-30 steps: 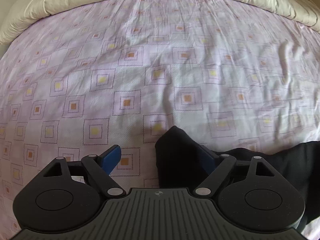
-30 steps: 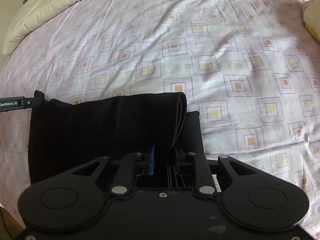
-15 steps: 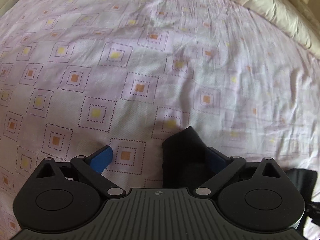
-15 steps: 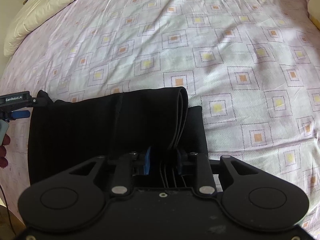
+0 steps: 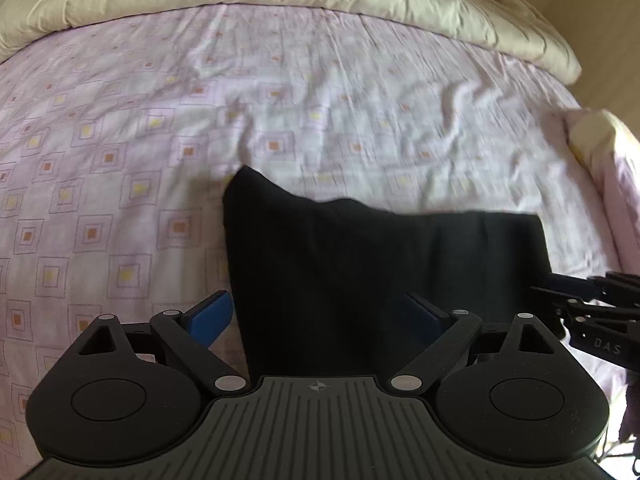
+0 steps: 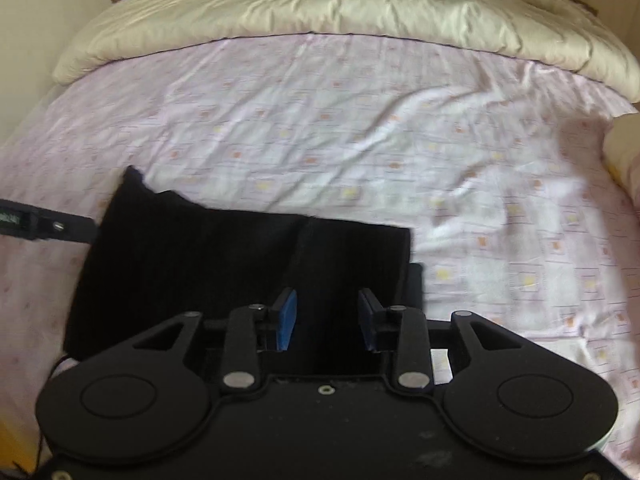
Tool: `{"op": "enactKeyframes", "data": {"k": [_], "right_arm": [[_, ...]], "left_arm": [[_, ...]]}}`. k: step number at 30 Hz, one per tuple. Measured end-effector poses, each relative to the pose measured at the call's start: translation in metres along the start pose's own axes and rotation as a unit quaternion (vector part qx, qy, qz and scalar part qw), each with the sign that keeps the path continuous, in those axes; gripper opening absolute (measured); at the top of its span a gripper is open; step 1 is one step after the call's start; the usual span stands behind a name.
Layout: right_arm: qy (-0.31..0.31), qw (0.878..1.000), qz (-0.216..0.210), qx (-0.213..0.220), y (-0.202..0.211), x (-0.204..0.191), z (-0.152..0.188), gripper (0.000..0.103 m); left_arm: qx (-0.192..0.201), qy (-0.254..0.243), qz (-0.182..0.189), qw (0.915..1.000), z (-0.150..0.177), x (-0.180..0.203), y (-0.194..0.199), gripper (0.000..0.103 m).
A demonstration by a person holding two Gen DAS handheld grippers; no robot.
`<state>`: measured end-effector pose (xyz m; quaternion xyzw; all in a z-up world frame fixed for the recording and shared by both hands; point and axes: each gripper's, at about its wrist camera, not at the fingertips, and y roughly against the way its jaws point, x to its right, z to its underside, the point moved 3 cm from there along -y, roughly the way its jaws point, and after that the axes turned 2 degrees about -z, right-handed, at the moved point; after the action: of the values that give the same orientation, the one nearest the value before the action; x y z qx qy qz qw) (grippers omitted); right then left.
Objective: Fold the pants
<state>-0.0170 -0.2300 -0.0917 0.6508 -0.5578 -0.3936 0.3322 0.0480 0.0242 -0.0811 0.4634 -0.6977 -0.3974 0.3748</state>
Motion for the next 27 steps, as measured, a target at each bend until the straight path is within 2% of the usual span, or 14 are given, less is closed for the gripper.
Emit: {"op": "enactKeyframes", "data": {"k": [2,5,7,9,11,12,14,16,19,22,27], "right_arm": [[0.015,1.000,-0.012,-0.022,-0.006,-0.010,0.010,0.032],[0.019,0.997,0.028,-0.063,-0.022,-0.005,0.026,0.032],[-0.010,0.996,0.045,-0.080,-0.032,0.008,0.035,0.022],[-0.018,0.995,0.047,-0.080,-0.032,0.015,0.036,0.012],[0.009,0.994,0.056,-0.089,-0.031,0.008,0.034,0.010],[0.021,0.994,0.059,-0.090,-0.030,0.003,0.035,0.011],[0.021,0.995,0.053,-0.088,-0.026,0.001,0.033,0.016],[0.001,0.997,0.038,-0.069,-0.013,0.002,0.030,0.031],[-0.013,0.998,0.044,-0.030,0.006,0.011,0.024,0.045],[-0.030,0.998,0.049,-0.008,0.014,0.026,0.018,0.050],[-0.052,0.996,0.065,-0.021,0.002,0.055,0.011,0.053]], "left_arm": [[-0.008,-0.023,0.000,0.9997,0.011,0.010,-0.005,0.091],[-0.031,-0.058,-0.028,0.9974,0.026,0.016,-0.020,0.091],[-0.064,-0.063,-0.051,0.9947,0.038,0.009,-0.034,0.092],[-0.090,-0.024,-0.046,0.9946,0.047,-0.006,-0.045,0.093],[-0.095,0.045,-0.021,0.9942,0.051,-0.024,-0.046,0.092],[-0.091,0.059,-0.020,0.9938,0.051,-0.027,-0.043,0.092],[-0.072,0.056,-0.028,0.9954,0.050,-0.027,-0.032,0.089],[-0.043,0.049,-0.029,0.9974,0.048,-0.026,-0.018,0.085],[-0.001,0.051,-0.022,0.9985,0.044,-0.026,0.001,0.085],[0.010,0.052,-0.025,0.9983,0.037,-0.026,0.006,0.086],[0.007,0.055,-0.030,0.9980,0.028,-0.021,-0.002,0.086]]}}
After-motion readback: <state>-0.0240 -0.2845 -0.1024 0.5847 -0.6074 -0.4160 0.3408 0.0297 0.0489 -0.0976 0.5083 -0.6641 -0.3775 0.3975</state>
